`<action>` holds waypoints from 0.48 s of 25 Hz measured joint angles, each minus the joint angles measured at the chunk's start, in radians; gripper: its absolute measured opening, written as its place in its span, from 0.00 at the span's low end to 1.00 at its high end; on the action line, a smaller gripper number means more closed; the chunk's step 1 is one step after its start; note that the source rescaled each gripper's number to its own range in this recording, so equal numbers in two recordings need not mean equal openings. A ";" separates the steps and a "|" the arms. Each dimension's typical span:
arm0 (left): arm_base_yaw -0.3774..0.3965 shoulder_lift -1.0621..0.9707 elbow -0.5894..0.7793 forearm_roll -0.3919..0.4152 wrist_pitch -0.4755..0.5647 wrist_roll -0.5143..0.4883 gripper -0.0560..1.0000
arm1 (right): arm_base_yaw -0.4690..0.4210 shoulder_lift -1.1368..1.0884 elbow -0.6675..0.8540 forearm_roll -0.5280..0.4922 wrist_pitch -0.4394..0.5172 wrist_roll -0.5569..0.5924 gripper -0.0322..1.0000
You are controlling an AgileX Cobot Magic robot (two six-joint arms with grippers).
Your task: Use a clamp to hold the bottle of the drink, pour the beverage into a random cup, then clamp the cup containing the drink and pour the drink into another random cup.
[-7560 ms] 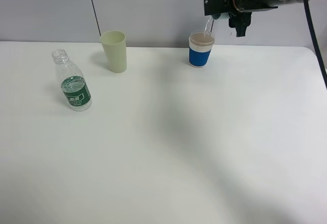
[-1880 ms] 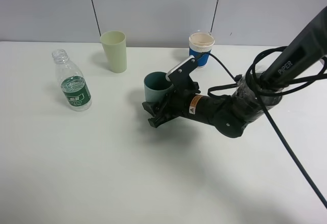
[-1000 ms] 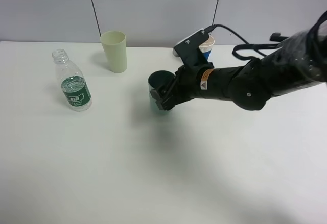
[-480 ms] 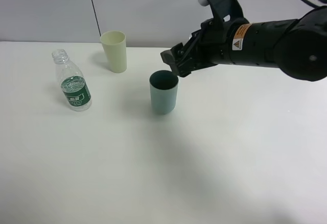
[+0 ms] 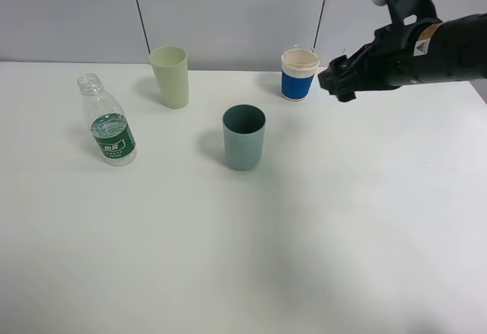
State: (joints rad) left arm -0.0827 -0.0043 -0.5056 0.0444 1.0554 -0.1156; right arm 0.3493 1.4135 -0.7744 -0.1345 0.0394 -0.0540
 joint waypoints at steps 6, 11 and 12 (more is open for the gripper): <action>0.000 0.000 0.000 0.000 0.000 0.000 1.00 | -0.078 -0.130 0.000 0.019 0.053 0.000 0.41; 0.000 0.000 0.000 0.000 0.000 0.000 1.00 | -0.145 -0.272 0.000 0.027 0.134 0.000 0.41; 0.000 0.000 0.000 0.000 0.000 0.000 1.00 | -0.164 -0.302 0.000 0.027 0.152 0.000 0.41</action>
State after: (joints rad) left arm -0.0827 -0.0043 -0.5056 0.0444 1.0554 -0.1156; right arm 0.1855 1.1117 -0.7744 -0.1078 0.1910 -0.0540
